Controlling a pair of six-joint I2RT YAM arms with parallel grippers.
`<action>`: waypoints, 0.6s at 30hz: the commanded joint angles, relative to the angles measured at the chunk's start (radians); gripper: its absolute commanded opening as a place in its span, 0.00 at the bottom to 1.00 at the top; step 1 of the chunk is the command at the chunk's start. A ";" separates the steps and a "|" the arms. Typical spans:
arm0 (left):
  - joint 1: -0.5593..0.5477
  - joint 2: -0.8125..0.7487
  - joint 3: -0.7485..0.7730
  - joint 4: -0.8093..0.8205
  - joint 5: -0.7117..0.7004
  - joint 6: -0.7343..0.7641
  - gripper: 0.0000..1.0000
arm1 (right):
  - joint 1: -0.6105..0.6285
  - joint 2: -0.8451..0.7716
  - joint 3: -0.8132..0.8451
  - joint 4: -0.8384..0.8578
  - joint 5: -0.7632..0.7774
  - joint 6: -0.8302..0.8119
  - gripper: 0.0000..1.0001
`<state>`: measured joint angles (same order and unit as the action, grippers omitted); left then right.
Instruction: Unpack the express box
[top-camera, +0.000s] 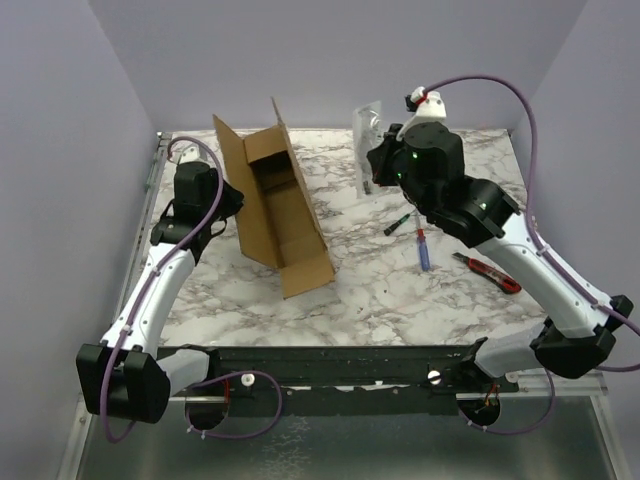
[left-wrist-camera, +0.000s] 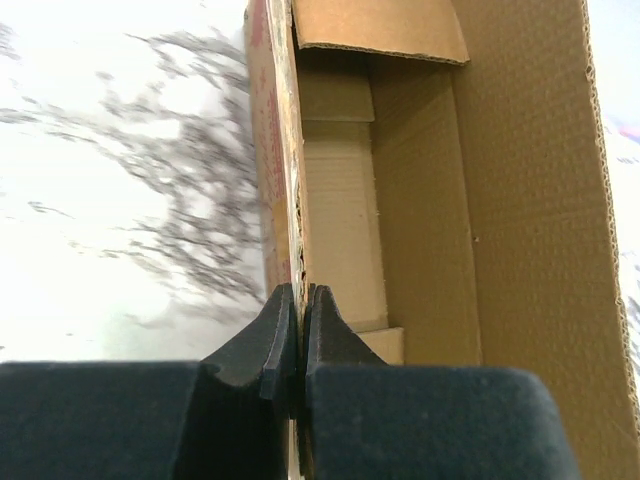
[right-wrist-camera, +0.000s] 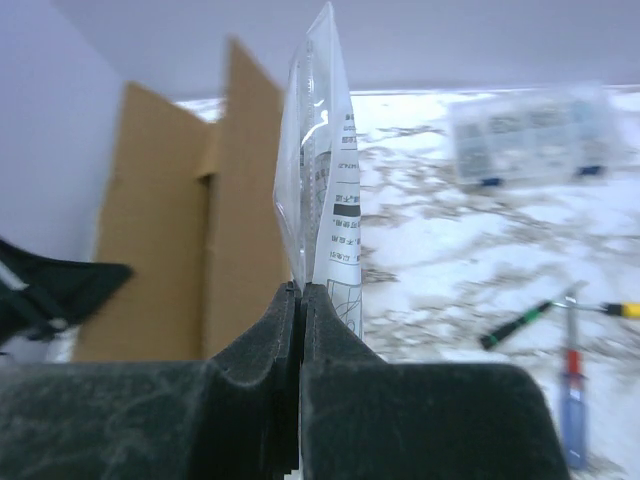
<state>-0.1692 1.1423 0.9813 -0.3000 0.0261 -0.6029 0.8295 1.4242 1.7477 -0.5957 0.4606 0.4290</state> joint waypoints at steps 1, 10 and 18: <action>0.071 0.010 0.062 -0.109 -0.211 0.091 0.00 | -0.013 -0.096 -0.126 -0.069 0.239 -0.080 0.00; 0.159 0.087 0.075 -0.114 -0.201 0.039 0.00 | -0.047 -0.238 -0.555 -0.023 0.092 0.038 0.00; 0.160 0.041 0.141 -0.125 -0.084 0.024 0.67 | -0.048 -0.284 -0.827 0.057 -0.175 0.132 0.00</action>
<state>-0.0124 1.2163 1.0565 -0.3969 -0.1219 -0.5888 0.7834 1.1919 0.9882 -0.5987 0.4282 0.4934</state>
